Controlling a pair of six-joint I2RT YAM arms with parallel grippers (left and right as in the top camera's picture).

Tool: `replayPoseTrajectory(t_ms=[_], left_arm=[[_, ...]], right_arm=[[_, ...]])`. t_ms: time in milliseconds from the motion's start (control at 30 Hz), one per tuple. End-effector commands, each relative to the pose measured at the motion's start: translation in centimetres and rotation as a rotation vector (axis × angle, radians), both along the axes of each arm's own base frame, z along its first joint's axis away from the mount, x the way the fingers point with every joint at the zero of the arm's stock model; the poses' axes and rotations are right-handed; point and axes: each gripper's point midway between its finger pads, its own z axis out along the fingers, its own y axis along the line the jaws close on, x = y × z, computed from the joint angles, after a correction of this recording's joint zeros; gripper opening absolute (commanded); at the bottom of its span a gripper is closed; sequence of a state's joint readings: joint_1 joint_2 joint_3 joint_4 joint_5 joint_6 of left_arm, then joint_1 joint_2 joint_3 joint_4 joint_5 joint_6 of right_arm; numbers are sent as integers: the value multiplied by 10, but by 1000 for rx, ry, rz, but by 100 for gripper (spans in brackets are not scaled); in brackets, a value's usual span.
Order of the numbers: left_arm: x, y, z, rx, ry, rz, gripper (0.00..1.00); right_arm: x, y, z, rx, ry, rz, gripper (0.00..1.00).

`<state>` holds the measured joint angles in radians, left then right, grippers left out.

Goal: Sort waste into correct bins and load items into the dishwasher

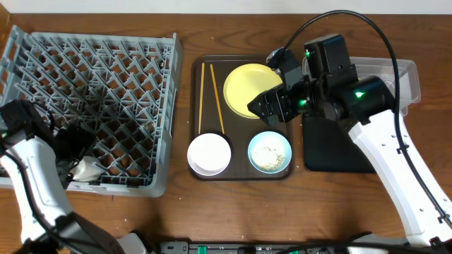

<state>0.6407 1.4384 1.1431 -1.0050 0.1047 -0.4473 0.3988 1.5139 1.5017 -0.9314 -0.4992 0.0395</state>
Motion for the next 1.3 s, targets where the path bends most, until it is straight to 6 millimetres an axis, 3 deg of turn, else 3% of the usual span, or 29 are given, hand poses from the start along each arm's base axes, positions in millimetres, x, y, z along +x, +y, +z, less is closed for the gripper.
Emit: replayPoseTrajectory(t_ms=[0, 100, 233, 400, 500, 633, 900, 1033, 1267], left_arm=[[9, 5, 43, 54, -115, -2, 98], [23, -17, 77, 26, -258, -144, 98], [42, -81, 126, -24, -506, -483, 97], [31, -144, 148, 41, -566, -801, 97], [23, -163, 146, 78, -520, -887, 97], [16, -186, 137, 49, -477, -977, 97], [19, -216, 121, -1, -431, -1112, 96], [29, -215, 108, 43, -364, -1136, 94], [50, -235, 84, 3, -317, -1201, 91]], right_arm=[[-4, 2, 5, -2, -23, 21, 83], [-6, 3, 2, -5, -16, 25, 80], [-5, 6, -21, -63, 64, -63, 73], [-5, 15, -60, -161, 166, -140, 62], [-4, 20, -79, -174, 242, -184, 54], [0, 28, -102, -200, 279, -189, 50], [0, 27, -145, -294, 356, -195, 43], [-1, 26, -149, -298, 382, -221, 43], [-7, 14, -153, -347, 427, -296, 43]])
